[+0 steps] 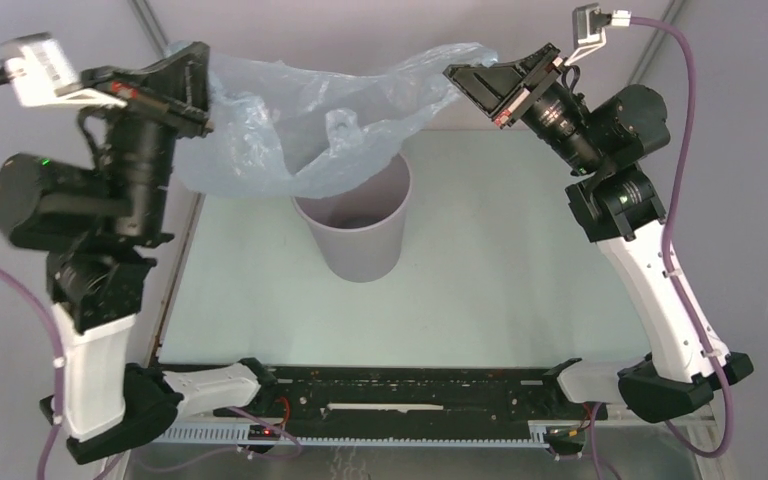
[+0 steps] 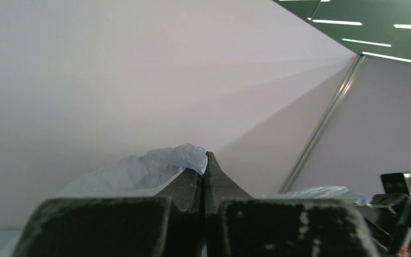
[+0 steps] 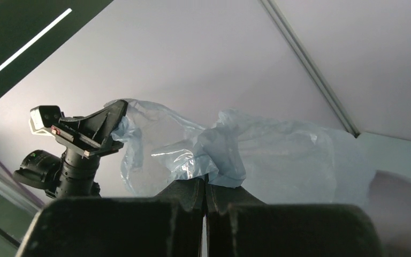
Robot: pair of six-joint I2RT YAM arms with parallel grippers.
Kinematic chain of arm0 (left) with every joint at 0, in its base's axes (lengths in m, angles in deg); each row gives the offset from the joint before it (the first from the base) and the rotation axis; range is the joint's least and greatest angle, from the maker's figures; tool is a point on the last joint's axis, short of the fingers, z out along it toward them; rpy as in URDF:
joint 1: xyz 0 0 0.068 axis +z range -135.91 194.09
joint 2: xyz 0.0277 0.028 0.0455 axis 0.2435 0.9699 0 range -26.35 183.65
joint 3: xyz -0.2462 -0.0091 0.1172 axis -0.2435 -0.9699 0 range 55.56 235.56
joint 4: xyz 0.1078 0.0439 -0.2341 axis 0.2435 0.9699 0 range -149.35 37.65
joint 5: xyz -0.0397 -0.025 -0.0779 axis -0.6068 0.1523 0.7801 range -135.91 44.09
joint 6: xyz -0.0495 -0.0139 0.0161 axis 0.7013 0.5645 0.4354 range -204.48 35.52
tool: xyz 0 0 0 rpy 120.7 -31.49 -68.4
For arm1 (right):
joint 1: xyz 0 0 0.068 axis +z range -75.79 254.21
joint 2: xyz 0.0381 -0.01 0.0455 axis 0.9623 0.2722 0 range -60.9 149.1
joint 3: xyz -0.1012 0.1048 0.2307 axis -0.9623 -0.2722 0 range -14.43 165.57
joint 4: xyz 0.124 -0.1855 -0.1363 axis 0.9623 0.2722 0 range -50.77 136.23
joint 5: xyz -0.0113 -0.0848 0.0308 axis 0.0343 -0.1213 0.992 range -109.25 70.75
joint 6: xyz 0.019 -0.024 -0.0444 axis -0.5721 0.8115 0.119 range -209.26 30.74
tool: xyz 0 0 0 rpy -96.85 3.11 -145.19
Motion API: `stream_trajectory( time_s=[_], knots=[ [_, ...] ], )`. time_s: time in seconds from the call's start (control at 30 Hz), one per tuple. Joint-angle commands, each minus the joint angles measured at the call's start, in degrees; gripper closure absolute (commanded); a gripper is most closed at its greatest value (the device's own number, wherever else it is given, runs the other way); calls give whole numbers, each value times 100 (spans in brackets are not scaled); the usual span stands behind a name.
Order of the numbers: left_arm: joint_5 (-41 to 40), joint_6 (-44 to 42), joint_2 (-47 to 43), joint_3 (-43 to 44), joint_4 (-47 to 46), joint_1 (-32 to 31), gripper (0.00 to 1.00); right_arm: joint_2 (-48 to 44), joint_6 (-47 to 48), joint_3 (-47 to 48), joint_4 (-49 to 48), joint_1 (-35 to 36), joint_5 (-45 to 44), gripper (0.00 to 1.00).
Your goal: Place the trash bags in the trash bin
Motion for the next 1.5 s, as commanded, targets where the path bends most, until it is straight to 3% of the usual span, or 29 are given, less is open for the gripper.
stream_trajectory(
  time_s=[0.0,0.17,0.3,0.53,0.73,0.97,1.13,1.27,1.47],
  knots=[
    [882,658,589,261,354,538,100,-204,209,112,311,-18,-356,100],
    [1882,1112,1549,1286,677,706,100,-415,155,-237,1223,-548,-324,100],
    [2207,1424,1834,1520,624,697,100,-707,-191,-941,1220,-822,148,100],
    [2095,1605,1773,1697,551,671,100,-525,-135,-992,1470,-709,1016,100],
    [1128,1808,1739,1428,685,726,100,-579,154,-772,1920,-826,1009,100],
    [1780,2327,2119,1409,660,865,99,-878,-178,-1022,2317,-1637,1018,100],
    [1742,2384,2043,1159,454,917,90,-979,-236,-1256,2421,-1706,1183,100],
    [1916,2409,2013,1037,450,1063,74,-932,-285,-1328,2321,-1725,1167,100],
    [2683,2338,1856,1033,586,1552,12,-698,-309,-1084,2217,-1729,1046,100]
  ],
)
